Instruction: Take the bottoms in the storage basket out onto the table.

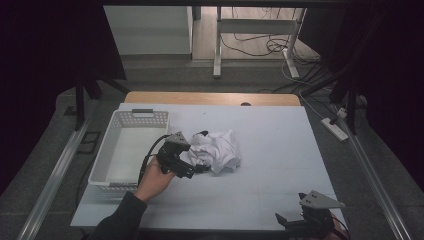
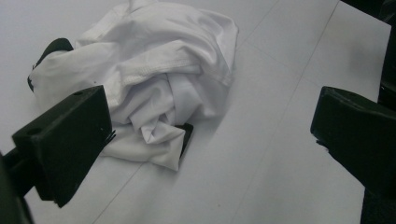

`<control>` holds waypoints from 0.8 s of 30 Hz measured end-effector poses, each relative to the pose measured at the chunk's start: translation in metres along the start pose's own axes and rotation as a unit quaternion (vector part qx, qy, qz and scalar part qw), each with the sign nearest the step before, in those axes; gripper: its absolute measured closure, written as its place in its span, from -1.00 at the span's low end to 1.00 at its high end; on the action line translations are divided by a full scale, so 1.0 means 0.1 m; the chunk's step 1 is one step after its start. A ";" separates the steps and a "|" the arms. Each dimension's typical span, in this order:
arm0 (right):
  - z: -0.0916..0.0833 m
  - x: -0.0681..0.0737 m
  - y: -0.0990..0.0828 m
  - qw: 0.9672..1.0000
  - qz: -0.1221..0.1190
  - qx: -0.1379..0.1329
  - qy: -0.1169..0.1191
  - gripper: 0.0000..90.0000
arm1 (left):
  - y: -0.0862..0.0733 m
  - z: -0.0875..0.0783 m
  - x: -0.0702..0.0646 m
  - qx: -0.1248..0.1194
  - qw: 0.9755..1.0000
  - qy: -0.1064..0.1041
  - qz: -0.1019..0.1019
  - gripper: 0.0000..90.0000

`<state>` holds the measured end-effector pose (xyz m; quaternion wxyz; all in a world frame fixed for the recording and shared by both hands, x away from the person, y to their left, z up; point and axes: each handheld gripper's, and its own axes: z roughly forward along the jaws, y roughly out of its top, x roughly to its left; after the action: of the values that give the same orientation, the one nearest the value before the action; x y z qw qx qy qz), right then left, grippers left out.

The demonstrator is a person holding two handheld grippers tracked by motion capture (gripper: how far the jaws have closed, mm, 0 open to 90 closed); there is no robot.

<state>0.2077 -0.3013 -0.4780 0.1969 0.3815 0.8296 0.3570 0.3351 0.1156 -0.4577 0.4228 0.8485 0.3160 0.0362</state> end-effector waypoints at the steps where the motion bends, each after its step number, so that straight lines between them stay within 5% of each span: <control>1: 0.00 0.00 0.00 1.000 0.000 0.000 0.001 -1.00 | -0.01 -0.01 -0.01 -0.001 1.000 0.000 0.000 -1.00; 24: -0.01 -0.01 0.00 1.000 0.002 -0.006 0.006 -1.00 | -0.19 -0.19 -0.07 -0.009 1.000 0.004 -0.005 -1.00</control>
<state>0.2073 -0.3023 -0.4774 0.1937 0.3798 0.8280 0.3643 0.3137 0.1332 -0.4578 0.4294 0.8429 0.3216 0.0400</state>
